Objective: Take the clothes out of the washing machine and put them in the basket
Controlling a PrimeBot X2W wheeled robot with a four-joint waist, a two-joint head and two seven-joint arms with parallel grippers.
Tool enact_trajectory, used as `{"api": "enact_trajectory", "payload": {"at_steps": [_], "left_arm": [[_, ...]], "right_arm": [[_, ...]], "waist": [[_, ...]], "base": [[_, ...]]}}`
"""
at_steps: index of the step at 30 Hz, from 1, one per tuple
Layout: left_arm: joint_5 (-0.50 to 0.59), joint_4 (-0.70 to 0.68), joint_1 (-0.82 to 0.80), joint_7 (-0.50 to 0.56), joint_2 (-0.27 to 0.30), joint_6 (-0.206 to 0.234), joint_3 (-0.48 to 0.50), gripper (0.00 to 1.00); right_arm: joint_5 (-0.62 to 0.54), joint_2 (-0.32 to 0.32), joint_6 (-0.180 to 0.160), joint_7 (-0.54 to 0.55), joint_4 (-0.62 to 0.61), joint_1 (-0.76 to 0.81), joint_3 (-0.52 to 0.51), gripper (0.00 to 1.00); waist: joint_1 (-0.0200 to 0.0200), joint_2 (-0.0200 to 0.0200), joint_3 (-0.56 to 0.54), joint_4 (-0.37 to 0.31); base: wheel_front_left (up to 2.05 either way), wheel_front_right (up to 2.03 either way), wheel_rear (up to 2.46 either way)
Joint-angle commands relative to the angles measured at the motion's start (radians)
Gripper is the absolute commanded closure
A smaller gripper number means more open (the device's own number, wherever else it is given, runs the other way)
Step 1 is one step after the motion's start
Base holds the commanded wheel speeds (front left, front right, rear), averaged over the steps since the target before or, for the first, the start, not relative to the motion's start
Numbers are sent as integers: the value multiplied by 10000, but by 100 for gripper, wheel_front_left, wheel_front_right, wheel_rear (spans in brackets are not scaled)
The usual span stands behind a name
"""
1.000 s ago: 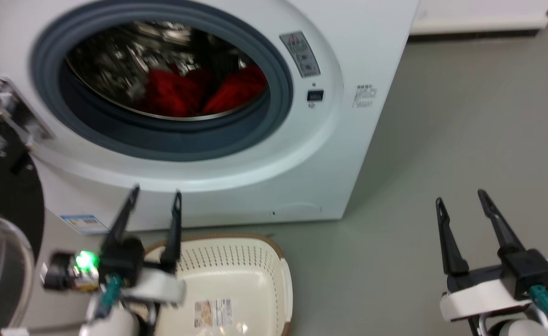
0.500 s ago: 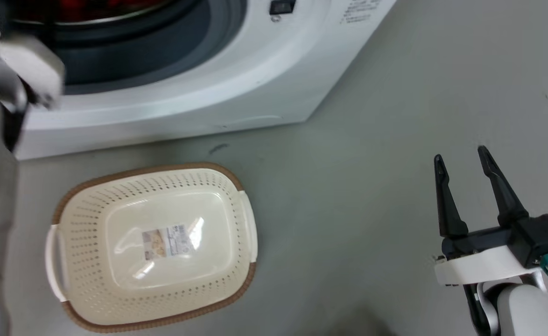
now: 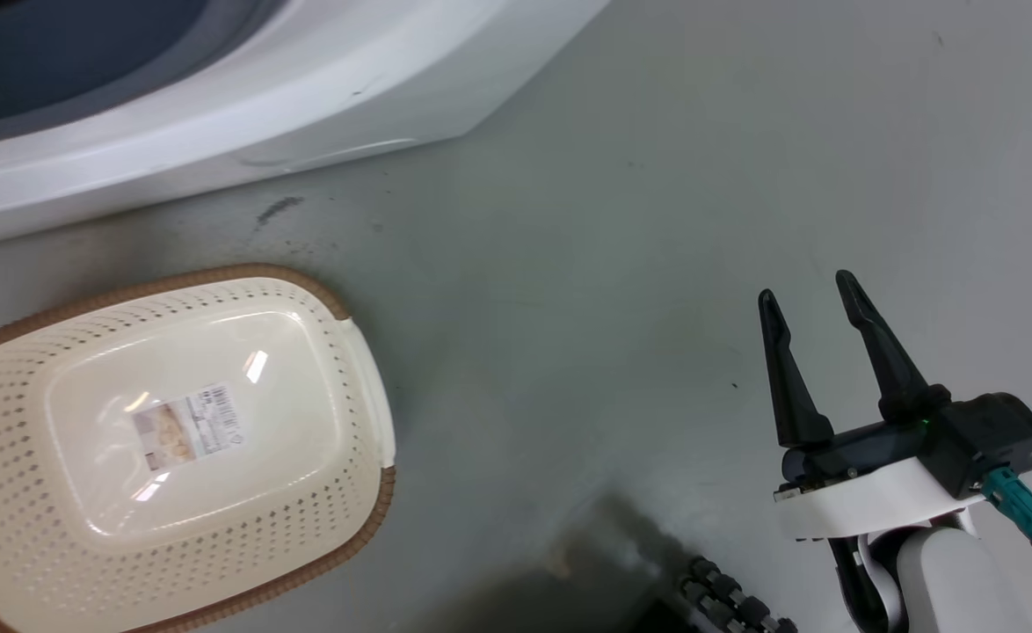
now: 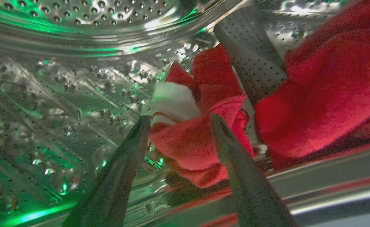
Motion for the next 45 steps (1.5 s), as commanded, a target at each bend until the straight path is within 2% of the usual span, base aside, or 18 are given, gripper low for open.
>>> {"api": "enact_trajectory", "payload": {"at_steps": [1,6,9,15,21,22,23,24,32,38,45], "left_arm": [[-133,70,-214,293,73,4,-104,0],[-919,321,-1072,1823,480,3,-76,0],[-969,264,-1399,2491,746,3,-247,0],[-1237,118,-1620,3180,1109,2,-530,0],[-1514,-6,-1548,3297,1320,2,-678,0],[-1536,-27,-1576,3302,1333,2,-709,9],[-1563,-34,-1594,3286,1330,2,-735,84],[-1582,-77,-1604,3192,1312,2,-769,100],[-1608,-36,-1356,2008,1036,16,-1049,100],[-1792,387,-765,258,562,10,-1177,100],[-2546,1089,627,-2059,-314,41,-954,100]], "right_arm": [[132,14,-10,-21,-2,-151,21,0],[414,17,-10,-21,-8,-88,303,0],[569,15,-10,-21,-57,-138,448,0],[863,15,-10,-21,-133,-159,673,0],[947,14,-10,-21,-196,-305,797,0],[964,14,-10,-21,-209,-330,779,0],[996,14,-10,-21,-221,-352,760,0],[996,15,-10,-21,-240,-373,785,0],[720,14,-10,-21,-127,-559,562,0],[283,9,-10,-21,-50,-560,25,0],[-312,6,-10,-23,98,-204,-587,0]], "waist": [[-2,0,337,-348],[-2,0,659,-659],[-2,0,905,-804],[-2,0,1294,-992],[-2,0,1477,-1077],[-2,0,1503,-1073],[-2,0,1522,-1061],[-2,0,1532,-1045],[-2,0,1214,-760],[-2,0,282,-364],[-2,0,-1184,208]], "base": [[0,0,0],[0,0,0],[0,0,0],[0,0,0],[0,0,0],[0,0,0],[0,0,0],[0,0,0],[0,0,0],[0,0,0],[0,0,0]]}}
